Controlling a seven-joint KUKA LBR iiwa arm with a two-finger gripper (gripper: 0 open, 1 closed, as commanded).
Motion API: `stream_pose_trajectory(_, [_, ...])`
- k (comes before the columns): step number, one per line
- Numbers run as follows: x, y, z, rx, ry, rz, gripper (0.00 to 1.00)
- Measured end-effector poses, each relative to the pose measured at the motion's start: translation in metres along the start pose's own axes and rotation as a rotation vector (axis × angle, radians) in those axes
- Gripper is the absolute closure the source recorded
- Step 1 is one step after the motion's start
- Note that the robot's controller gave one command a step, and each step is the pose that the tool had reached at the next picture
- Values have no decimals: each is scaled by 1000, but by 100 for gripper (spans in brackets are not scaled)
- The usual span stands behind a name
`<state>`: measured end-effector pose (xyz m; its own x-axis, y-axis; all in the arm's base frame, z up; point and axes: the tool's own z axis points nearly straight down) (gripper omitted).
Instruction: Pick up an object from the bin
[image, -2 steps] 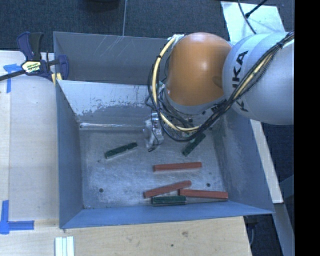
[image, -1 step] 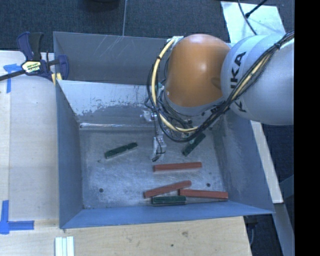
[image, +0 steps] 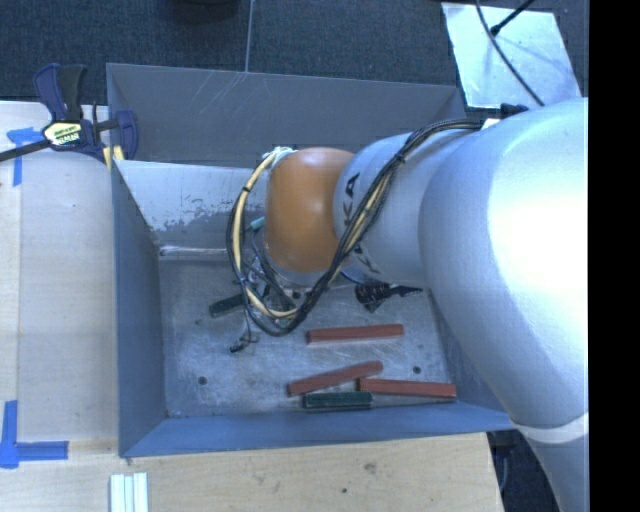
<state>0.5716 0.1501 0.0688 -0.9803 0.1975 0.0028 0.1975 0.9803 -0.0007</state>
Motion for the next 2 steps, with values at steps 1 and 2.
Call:
stream_pose_trajectory(1, [-3, 0, -4, -3, -7, 2, 100])
stream_pose_trajectory(2, [-10, -23, -143, -4, -13, 31, 100])
